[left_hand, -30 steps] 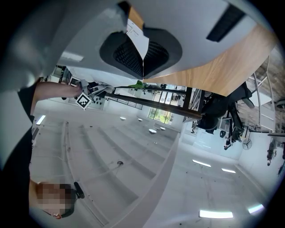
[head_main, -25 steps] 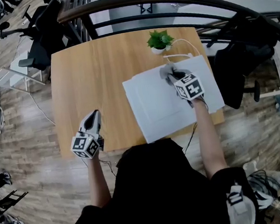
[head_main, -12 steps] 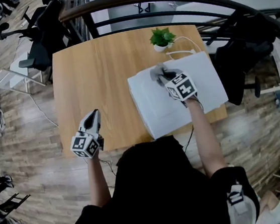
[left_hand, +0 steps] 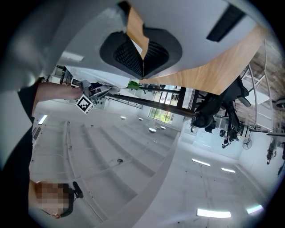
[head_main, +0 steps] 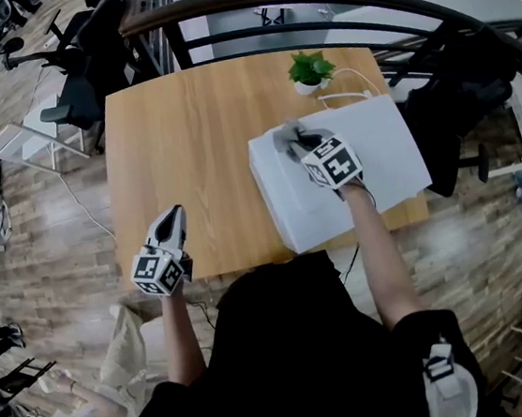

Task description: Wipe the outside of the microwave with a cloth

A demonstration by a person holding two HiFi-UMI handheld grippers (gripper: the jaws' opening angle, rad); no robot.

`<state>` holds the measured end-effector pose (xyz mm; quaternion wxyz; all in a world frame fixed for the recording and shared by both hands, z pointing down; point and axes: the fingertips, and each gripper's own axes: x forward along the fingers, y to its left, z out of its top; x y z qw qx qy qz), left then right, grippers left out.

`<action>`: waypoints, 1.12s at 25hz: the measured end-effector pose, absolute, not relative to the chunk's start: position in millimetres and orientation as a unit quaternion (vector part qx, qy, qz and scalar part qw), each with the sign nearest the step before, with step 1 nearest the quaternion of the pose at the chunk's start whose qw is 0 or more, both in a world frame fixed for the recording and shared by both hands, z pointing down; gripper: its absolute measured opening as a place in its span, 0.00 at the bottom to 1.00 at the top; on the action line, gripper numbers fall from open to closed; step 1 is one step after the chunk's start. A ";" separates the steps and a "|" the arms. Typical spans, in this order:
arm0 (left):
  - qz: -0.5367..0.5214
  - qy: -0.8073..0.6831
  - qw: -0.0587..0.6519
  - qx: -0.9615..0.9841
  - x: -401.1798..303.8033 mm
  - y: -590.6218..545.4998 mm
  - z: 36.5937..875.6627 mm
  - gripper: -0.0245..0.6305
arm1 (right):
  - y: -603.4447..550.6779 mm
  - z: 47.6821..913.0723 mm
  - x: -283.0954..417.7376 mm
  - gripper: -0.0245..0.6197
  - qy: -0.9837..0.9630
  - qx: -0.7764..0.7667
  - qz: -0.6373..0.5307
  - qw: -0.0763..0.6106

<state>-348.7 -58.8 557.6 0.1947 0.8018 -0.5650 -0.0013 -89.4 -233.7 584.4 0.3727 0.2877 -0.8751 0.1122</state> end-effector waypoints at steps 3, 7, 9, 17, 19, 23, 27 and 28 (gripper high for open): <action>-0.001 -0.566 0.193 0.801 -352.9 -54.8 558.6 0.04 | -228.0 586.3 -98.0 0.08 -0.877 0.280 0.111 0.373; 0.000 -0.565 0.194 0.802 -354.4 -52.2 558.8 0.04 | -222.6 584.5 -111.5 0.08 -0.882 0.275 0.105 0.369; -0.001 -0.565 0.193 0.802 -355.6 -51.4 558.1 0.04 | -219.7 583.2 -117.2 0.08 -0.882 0.273 0.105 0.369; -0.001 -0.566 0.193 0.802 -357.6 -46.5 558.6 0.04 | -205.9 585.8 -135.9 0.08 -0.889 0.254 0.103 0.368; -0.001 -0.566 0.190 0.802 -358.0 -45.7 557.9 0.04 | -198.3 585.1 -142.7 0.08 -0.888 0.244 0.102 0.376; -0.001 -0.567 0.187 0.802 -359.3 -45.4 558.9 0.04 | -194.0 587.0 -149.3 0.08 -0.886 0.239 0.091 0.386; 0.002 -0.567 0.190 0.801 -361.2 -44.9 561.6 0.04 | -197.1 586.6 -149.7 0.08 -0.887 0.238 0.090 0.385; 0.001 -0.568 0.191 0.801 -361.3 -44.3 562.3 0.04 | -196.8 586.6 -149.5 0.08 -0.887 0.238 0.090 0.385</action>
